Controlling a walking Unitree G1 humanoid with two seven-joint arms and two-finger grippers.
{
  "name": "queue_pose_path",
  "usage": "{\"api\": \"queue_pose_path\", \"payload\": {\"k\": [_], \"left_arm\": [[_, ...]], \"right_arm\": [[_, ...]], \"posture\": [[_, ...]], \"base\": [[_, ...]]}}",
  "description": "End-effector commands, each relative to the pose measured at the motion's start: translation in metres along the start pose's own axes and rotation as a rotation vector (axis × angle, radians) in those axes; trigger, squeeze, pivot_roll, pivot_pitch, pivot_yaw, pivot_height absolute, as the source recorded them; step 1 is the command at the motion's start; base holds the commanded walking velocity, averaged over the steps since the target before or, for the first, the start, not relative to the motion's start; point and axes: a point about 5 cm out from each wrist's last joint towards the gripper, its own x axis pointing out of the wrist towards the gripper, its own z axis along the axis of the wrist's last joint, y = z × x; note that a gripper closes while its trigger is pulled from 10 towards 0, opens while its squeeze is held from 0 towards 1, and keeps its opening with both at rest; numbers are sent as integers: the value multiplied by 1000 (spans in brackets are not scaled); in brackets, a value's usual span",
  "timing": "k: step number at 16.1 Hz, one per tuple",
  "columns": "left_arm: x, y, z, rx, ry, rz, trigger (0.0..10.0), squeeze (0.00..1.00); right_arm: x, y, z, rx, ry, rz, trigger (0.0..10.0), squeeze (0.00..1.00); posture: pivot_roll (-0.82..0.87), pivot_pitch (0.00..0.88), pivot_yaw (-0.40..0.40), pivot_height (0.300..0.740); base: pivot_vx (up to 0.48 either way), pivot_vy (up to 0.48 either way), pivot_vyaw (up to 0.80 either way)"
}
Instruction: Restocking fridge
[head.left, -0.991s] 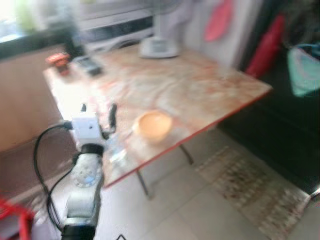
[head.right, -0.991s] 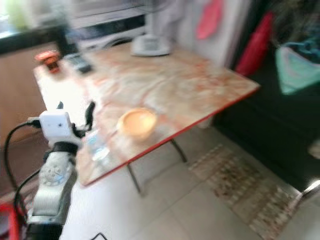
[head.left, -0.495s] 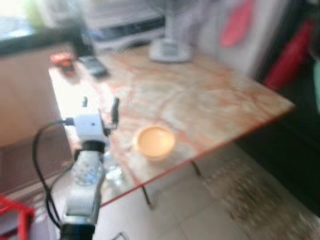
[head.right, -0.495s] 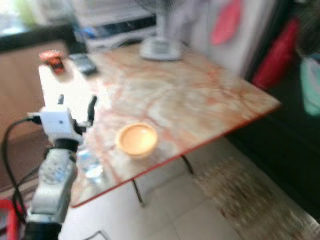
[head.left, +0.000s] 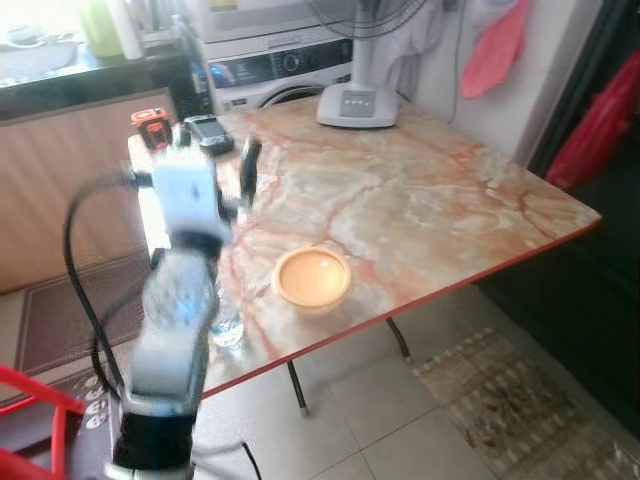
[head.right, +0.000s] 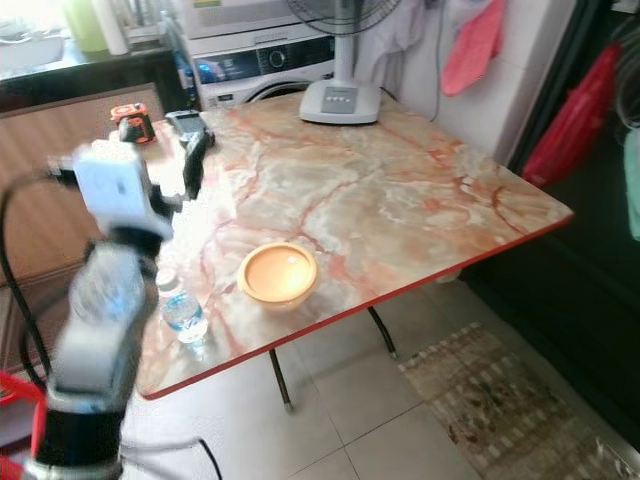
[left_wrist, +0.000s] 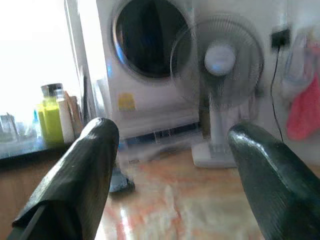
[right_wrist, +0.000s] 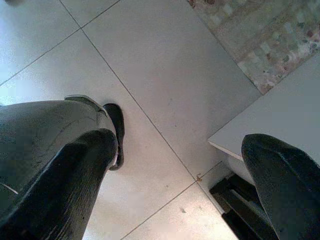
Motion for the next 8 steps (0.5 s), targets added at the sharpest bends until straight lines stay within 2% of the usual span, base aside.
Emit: {"api": "queue_pose_path", "payload": {"k": [1,3,5,6,8], "left_arm": [[4,5,-4,7,178,-12,10000,0],[7,7,-3,87,320,-69,10000,0],[10,14,6,58,398,-137,10000,0],[8,20,5,29,484,-221,10000,0],[2,26,2,114,571,-271,10000,0]], "right_arm": [[-2,18,-9,-19,33,63,10000,0],[-2,20,-10,-34,40,68,10000,0],[-2,21,-10,-40,43,70,10000,0],[-2,23,-11,-45,47,72,10000,0],[-2,23,-11,-47,50,72,10000,0]], "posture": [[72,0,38,740],[89,0,40,740],[104,0,44,740],[104,0,56,740],[102,0,62,740]], "base": [[0,0,0],[0,0,0],[0,0,0],[0,0,0],[0,0,0]]}}
